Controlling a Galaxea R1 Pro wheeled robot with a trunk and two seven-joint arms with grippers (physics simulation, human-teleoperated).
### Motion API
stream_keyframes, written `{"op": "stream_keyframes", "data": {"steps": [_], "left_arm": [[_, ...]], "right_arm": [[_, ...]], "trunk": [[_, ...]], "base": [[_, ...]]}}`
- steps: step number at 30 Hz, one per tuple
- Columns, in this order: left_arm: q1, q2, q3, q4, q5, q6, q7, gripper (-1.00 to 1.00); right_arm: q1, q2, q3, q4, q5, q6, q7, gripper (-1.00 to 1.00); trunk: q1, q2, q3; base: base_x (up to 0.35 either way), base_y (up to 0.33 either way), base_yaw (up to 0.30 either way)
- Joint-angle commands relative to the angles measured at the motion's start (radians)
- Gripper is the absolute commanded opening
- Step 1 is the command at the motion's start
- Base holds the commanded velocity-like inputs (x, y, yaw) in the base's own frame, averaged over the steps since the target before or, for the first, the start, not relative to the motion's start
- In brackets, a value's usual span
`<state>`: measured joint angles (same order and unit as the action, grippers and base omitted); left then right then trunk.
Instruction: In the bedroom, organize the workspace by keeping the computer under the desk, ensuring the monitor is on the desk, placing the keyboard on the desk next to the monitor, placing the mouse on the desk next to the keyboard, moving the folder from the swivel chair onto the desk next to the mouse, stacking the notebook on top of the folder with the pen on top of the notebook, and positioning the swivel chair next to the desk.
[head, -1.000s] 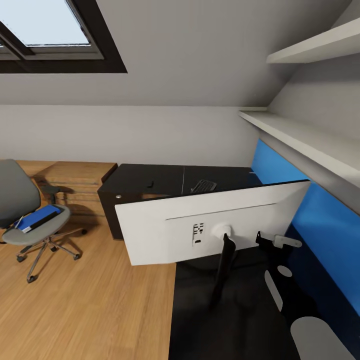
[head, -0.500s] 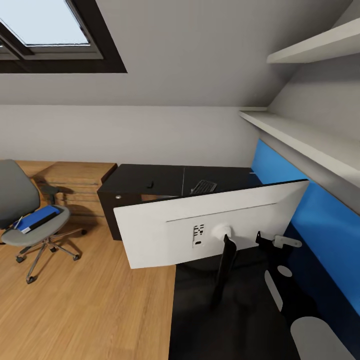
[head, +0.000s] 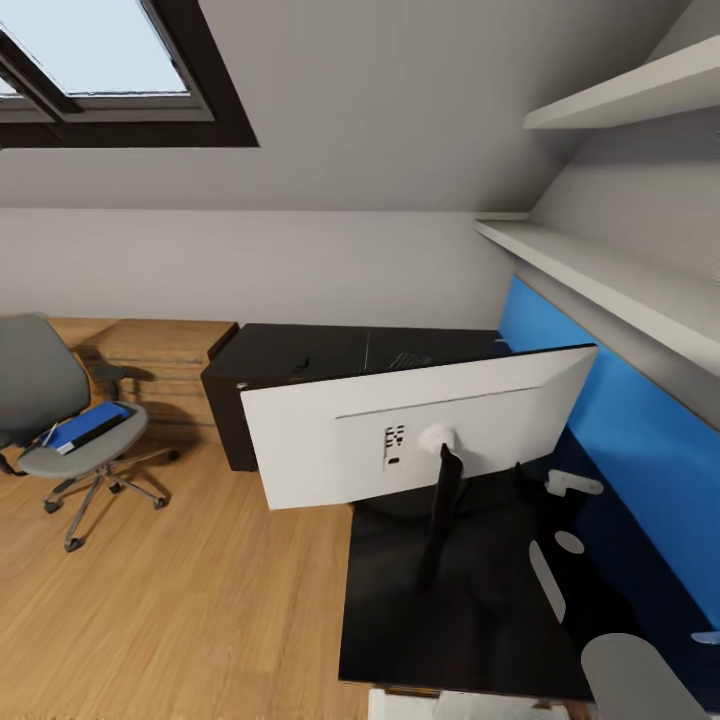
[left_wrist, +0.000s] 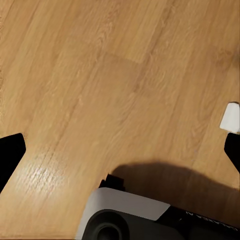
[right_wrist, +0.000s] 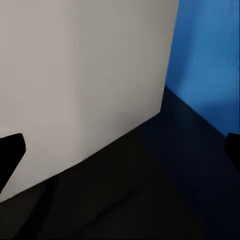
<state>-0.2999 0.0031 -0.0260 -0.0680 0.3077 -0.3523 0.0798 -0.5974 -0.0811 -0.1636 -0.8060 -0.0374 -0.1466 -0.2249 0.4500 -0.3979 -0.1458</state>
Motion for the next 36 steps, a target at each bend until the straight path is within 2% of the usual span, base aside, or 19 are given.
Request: {"op": "stream_keyframes", "data": {"steps": [1, 10, 22, 29, 36], "left_arm": [[-0.001, 0.000, -0.003, 0.000, 0.002, -0.003, 0.003, 1.00], [-0.001, 0.000, -0.003, 0.000, 0.002, -0.002, 0.003, 1.00], [-0.001, 0.001, -0.003, 0.000, 0.003, -0.003, 0.003, 1.00], [-0.001, 0.001, -0.003, 0.000, 0.004, -0.003, 0.003, 1.00], [-0.001, 0.001, -0.003, 0.000, 0.004, -0.002, 0.003, 1.00]], "right_arm": [[-0.001, 0.000, 0.001, 0.001, -0.004, -0.004, -0.002, 1.00], [-0.001, 0.001, 0.002, 0.002, -0.004, -0.004, -0.002, 1.00], [-0.001, 0.004, 0.003, 0.011, -0.003, -0.002, 0.000, 1.00], [0.000, 0.006, 0.006, 0.030, -0.002, -0.002, 0.002, 1.00], [-0.001, 0.009, 0.010, 0.046, -0.002, -0.001, 0.002, 1.00]], "trunk": [[0.000, -0.002, -0.002], [0.000, -0.002, -0.002], [0.000, -0.002, -0.002], [0.000, -0.002, -0.002], [0.000, -0.002, -0.002]], "base": [[-0.316, 0.000, 0.000], [-0.322, 0.052, 0.000], [-0.254, 0.236, 0.000], [-0.115, 0.287, 0.000], [-0.018, 0.092, 0.000]]}}
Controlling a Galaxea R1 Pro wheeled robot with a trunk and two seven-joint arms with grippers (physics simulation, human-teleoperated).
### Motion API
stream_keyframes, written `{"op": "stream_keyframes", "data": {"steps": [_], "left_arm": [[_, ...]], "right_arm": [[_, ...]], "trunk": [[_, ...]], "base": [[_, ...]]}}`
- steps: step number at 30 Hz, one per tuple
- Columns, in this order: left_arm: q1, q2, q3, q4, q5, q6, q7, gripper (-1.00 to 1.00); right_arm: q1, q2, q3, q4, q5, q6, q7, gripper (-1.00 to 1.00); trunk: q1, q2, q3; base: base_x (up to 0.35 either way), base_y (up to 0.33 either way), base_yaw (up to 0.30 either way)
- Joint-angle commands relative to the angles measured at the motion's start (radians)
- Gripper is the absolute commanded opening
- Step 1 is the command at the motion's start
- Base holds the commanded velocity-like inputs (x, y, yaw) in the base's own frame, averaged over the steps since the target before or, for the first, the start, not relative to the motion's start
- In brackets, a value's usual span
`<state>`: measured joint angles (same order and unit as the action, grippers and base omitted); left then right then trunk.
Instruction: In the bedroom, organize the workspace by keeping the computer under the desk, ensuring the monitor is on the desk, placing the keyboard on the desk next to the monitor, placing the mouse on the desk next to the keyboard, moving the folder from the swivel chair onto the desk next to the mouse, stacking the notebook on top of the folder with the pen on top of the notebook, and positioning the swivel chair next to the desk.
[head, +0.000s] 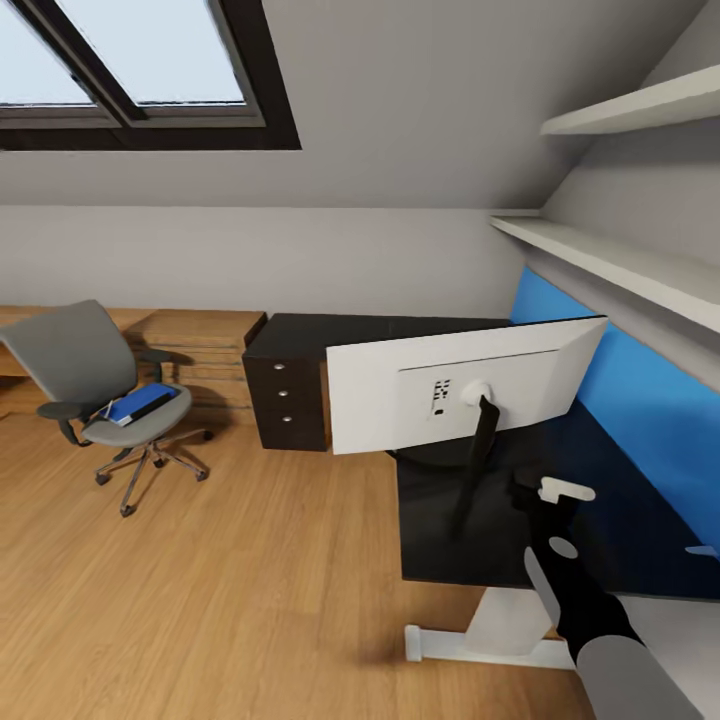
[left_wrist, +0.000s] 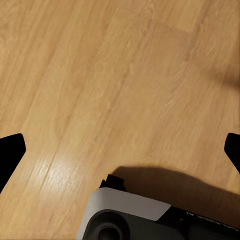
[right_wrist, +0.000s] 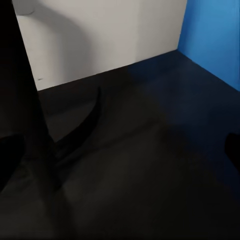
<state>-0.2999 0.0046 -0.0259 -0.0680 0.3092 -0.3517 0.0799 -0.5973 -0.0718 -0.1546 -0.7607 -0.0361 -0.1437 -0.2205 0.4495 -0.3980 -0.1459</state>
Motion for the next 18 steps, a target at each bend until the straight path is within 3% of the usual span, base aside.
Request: {"op": "stream_keyframes", "data": {"steps": [1, 9, 18], "left_arm": [[-0.001, 0.000, -0.003, 0.000, 0.002, -0.003, 0.003, 1.00], [-0.001, 0.000, -0.003, 0.000, 0.002, -0.003, 0.004, 1.00], [-0.001, 0.000, -0.003, 0.000, 0.002, -0.003, 0.004, 1.00]], "right_arm": [[-0.001, 0.000, 0.002, 0.004, -0.004, -0.004, -0.002, 1.00], [-0.001, 0.016, 0.012, 0.015, -0.005, 0.026, 0.005, 1.00], [-0.001, 0.024, 0.017, -0.005, -0.011, 0.180, 0.081, 1.00]], "trunk": [[0.001, -0.002, -0.002], [0.001, -0.002, -0.002], [0.001, -0.002, -0.002]], "base": [[-0.006, 0.030, 0.000], [-0.002, 0.010, 0.000], [0.000, 0.001, 0.000]]}}
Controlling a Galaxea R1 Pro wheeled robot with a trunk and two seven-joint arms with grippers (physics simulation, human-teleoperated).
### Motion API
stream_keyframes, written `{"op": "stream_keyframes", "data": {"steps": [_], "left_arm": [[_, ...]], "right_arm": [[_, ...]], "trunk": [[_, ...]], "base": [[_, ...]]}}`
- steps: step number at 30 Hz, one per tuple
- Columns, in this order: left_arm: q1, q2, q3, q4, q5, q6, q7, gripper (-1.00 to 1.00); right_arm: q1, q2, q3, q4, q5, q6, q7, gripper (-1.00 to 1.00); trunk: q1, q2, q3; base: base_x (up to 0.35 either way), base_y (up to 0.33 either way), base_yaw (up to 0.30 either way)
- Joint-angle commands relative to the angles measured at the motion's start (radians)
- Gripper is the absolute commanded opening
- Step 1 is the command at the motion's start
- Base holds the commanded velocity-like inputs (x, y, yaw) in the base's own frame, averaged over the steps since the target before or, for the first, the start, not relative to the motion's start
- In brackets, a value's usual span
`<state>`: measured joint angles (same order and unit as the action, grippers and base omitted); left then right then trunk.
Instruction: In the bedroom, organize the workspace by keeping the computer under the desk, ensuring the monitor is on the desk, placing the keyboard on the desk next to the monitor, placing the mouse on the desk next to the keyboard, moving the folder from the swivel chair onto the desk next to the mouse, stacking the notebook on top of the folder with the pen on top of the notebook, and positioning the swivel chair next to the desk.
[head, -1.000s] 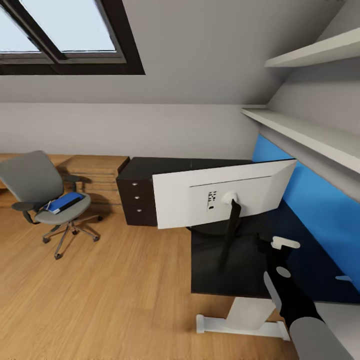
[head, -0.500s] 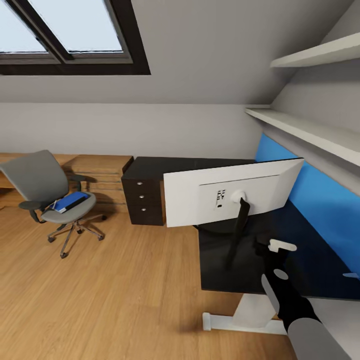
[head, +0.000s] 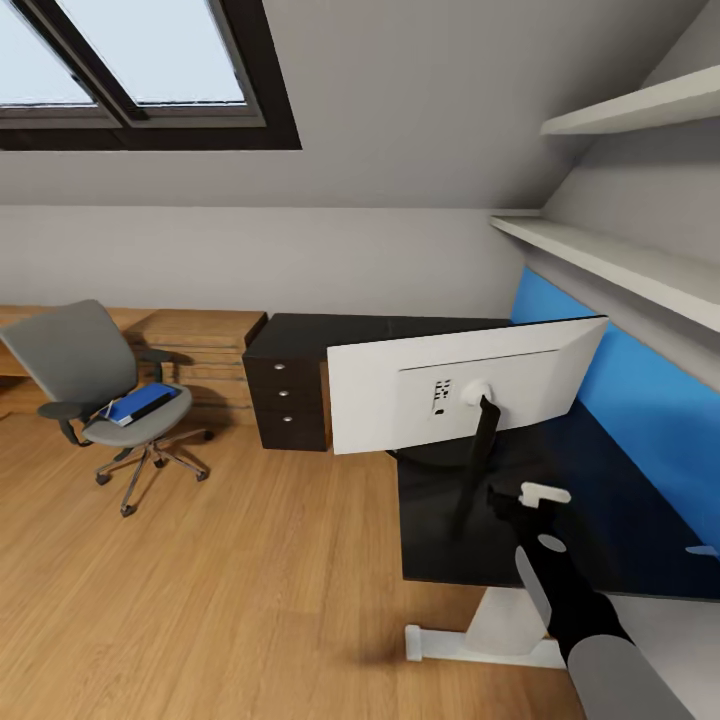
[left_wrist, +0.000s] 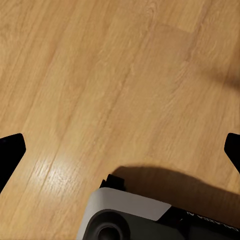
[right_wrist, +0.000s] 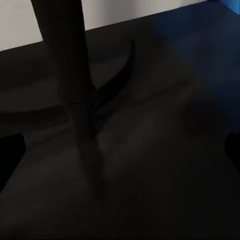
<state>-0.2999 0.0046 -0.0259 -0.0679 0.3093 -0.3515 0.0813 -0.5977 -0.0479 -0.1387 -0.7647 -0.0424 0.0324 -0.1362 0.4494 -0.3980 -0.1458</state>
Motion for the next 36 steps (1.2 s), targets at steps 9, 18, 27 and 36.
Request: {"op": "stream_keyframes", "data": {"steps": [9, 18, 27, 36], "left_arm": [[-0.001, 0.000, -0.003, 0.000, 0.002, -0.002, 0.003, 1.00], [-0.001, 0.000, -0.003, 0.000, 0.002, -0.002, 0.003, 1.00], [-0.001, 0.000, -0.003, 0.000, 0.002, -0.002, 0.003, 1.00], [-0.001, -0.001, -0.003, 0.000, 0.002, -0.002, 0.002, 1.00]], "right_arm": [[-0.001, 0.002, 0.001, -0.039, -0.006, 0.101, 0.055, 1.00], [-0.001, 0.002, 0.001, -0.047, -0.005, 0.114, 0.113, 1.00], [0.000, 0.035, 0.004, -0.105, -0.005, 0.139, 0.120, 1.00], [-0.005, 0.104, 0.075, -0.186, 0.000, 0.337, 0.114, 1.00]], "trunk": [[0.001, -0.002, -0.002], [0.001, -0.002, -0.002], [0.001, -0.002, -0.002], [0.001, -0.002, -0.002]], "base": [[0.000, 0.000, 0.000], [0.000, 0.000, 0.000], [0.000, 0.100, 0.000], [0.000, 0.146, 0.000]]}}
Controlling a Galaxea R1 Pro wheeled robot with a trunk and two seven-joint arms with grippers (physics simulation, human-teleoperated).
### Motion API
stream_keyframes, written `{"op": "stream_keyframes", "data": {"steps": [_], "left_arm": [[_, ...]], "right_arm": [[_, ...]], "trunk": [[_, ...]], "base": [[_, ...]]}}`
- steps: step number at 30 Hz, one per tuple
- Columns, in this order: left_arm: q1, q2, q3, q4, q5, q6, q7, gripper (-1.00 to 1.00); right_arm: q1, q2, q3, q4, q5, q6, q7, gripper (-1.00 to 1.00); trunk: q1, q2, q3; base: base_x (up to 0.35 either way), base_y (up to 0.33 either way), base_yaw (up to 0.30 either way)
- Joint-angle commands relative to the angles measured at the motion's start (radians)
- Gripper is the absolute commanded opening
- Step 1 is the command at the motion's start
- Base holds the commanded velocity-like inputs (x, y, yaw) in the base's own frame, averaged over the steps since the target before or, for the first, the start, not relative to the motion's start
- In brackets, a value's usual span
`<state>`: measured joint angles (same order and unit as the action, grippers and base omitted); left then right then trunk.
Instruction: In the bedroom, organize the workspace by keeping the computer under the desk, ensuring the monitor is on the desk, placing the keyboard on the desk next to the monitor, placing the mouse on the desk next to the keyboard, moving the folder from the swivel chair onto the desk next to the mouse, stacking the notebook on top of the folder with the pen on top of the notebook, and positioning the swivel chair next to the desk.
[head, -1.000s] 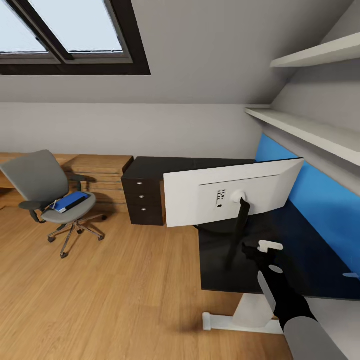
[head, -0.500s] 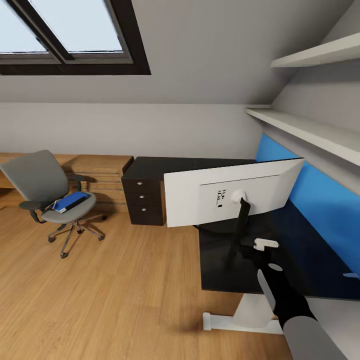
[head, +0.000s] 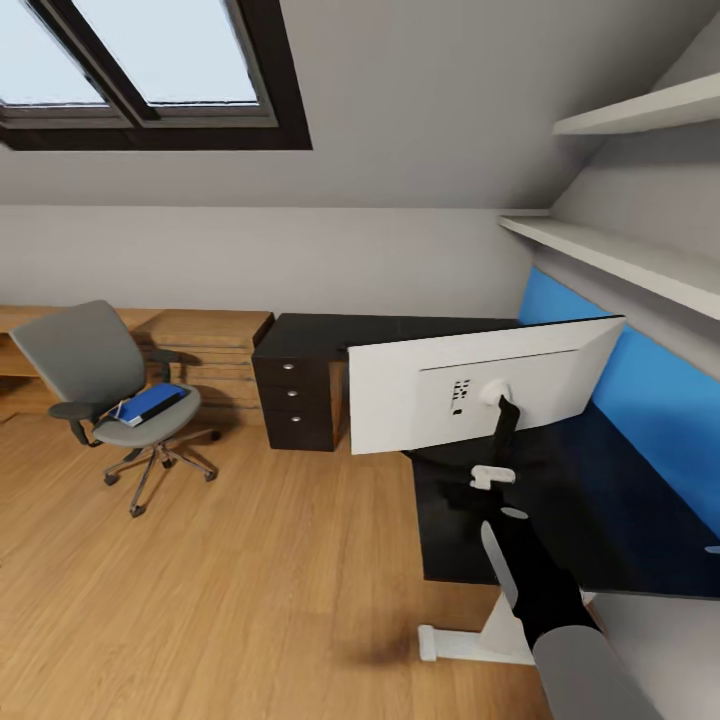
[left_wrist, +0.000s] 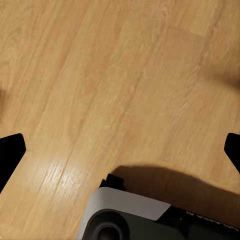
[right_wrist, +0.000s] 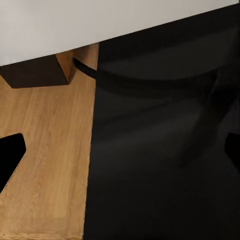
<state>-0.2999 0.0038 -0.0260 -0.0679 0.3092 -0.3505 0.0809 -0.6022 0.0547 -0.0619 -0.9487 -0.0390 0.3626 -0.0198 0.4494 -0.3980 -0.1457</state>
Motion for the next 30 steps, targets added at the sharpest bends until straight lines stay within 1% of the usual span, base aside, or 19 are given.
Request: {"op": "stream_keyframes", "data": {"steps": [1, 2, 3, 5, 6, 8, 9, 11, 12, 14, 15, 16, 20, 21, 23, 24, 26, 27, 30], "left_arm": [[-0.001, 0.000, -0.003, 0.000, 0.002, -0.003, 0.003, 1.00], [-0.001, 0.000, -0.003, 0.000, 0.002, -0.003, 0.003, 1.00], [-0.001, 0.000, -0.003, 0.000, 0.002, -0.002, 0.002, 1.00], [-0.001, -0.001, -0.003, 0.000, 0.002, -0.003, 0.002, 1.00], [-0.001, -0.001, -0.003, 0.000, 0.002, -0.003, 0.002, 1.00], [-0.001, -0.001, -0.003, 0.000, 0.002, -0.003, 0.002, 1.00], [-0.001, -0.001, -0.003, 0.000, 0.002, -0.003, 0.002, 1.00], [-0.001, -0.001, -0.003, 0.000, 0.002, -0.002, 0.002, 1.00], [-0.001, 0.000, -0.003, 0.000, 0.002, -0.002, 0.002, 1.00], [-0.001, 0.000, -0.003, 0.000, 0.003, -0.002, 0.002, 1.00], [-0.001, 0.000, -0.003, 0.000, 0.003, -0.002, 0.002, 1.00], [-0.001, 0.001, -0.003, 0.000, 0.003, -0.002, 0.002, 1.00], [-0.001, 0.001, -0.003, 0.000, 0.004, -0.002, 0.002, 1.00], [-0.001, 0.001, -0.003, 0.000, 0.004, -0.002, 0.002, 1.00], [-0.001, 0.001, -0.003, 0.000, 0.004, -0.002, 0.002, 1.00], [-0.001, 0.001, -0.003, 0.000, 0.004, -0.002, 0.002, 1.00], [-0.001, 0.001, -0.003, 0.000, 0.004, -0.003, 0.002, 1.00], [-0.001, 0.001, -0.003, 0.000, 0.004, -0.002, 0.002, 1.00], [-0.001, 0.001, -0.003, 0.000, 0.004, -0.003, 0.002, 1.00]], "right_arm": [[-0.003, 0.005, 0.001, -0.011, -0.003, 0.030, -0.003, 1.00], [-0.007, 0.011, 0.003, -0.019, -0.003, 0.056, -0.003, 1.00], [-0.024, 0.022, 0.005, -0.033, -0.002, 0.110, -0.006, 1.00], [-0.050, 0.032, 0.007, -0.043, -0.002, 0.164, -0.011, 1.00], [-0.082, 0.041, 0.008, -0.057, -0.001, 0.211, -0.019, 1.00], [-0.110, 0.050, 0.009, -0.075, -0.002, 0.249, -0.031, 1.00], [-0.128, 0.062, 0.009, -0.092, -0.003, 0.275, -0.047, 1.00], [-0.141, 0.075, 0.010, -0.104, -0.003, 0.294, -0.066, 1.00], [-0.152, 0.090, 0.010, -0.109, -0.003, 0.307, -0.087, 1.00], [-0.167, 0.105, 0.012, -0.106, -0.003, 0.318, -0.110, 1.00], [-0.195, 0.116, 0.015, -0.093, -0.003, 0.329, -0.134, 1.00], [-0.214, 0.120, 0.016, -0.084, -0.003, 0.337, -0.145, 1.00], [-0.318, 0.120, 0.021, -0.034, -0.004, 0.380, -0.182, 1.00], [-0.379, 0.120, 0.022, -0.002, -0.005, 0.406, -0.192, 1.00], [-0.440, 0.120, 0.022, 0.032, -0.005, 0.429, -0.199, 1.00], [-0.496, 0.120, 0.023, 0.062, -0.006, 0.445, -0.204, 1.00], [-0.545, 0.120, 0.023, 0.085, -0.006, 0.456, -0.207, 1.00], [-0.583, 0.120, 0.024, 0.098, -0.007, 0.464, -0.209, 1.00], [-0.630, 0.120, 0.027, 0.110, -0.007, 0.472, -0.212, 1.00]], "trunk": [[0.001, -0.002, -0.002], [0.001, -0.002, -0.002], [0.001, -0.002, -0.002], [0.001, -0.002, -0.002], [0.001, -0.002, -0.002], [0.001, -0.002, -0.002], [0.001, -0.002, -0.002], [0.001, -0.002, -0.002], [0.001, -0.002, -0.002], [0.001, -0.002, -0.002], [0.001, -0.002, -0.002], [0.001, -0.002, -0.002], [0.001, -0.002, -0.002], [0.001, -0.002, -0.002], [0.001, -0.002, -0.002], [0.001, -0.002, -0.002], [0.001, -0.002, -0.002], [0.001, -0.002, -0.002], [0.001, -0.002, -0.002]], "base": [[0.000, 0.035, 0.000], [0.000, 0.028, 0.000], [0.000, 0.018, 0.000], [0.000, 0.013, 0.000], [0.000, 0.007, 0.000], [0.000, 0.005, 0.000], [0.000, 0.003, 0.000], [0.000, 0.002, 0.000], [0.000, 0.001, 0.000], [0.000, 0.000, 0.000], [0.000, 0.000, 0.000], [0.000, 0.000, 0.000], [0.000, 0.000, 0.000], [0.000, 0.000, 0.000], [0.000, 0.000, 0.000], [0.000, 0.000, 0.000], [0.000, 0.000, 0.000], [0.000, 0.000, 0.000], [0.000, 0.000, 0.000]]}}
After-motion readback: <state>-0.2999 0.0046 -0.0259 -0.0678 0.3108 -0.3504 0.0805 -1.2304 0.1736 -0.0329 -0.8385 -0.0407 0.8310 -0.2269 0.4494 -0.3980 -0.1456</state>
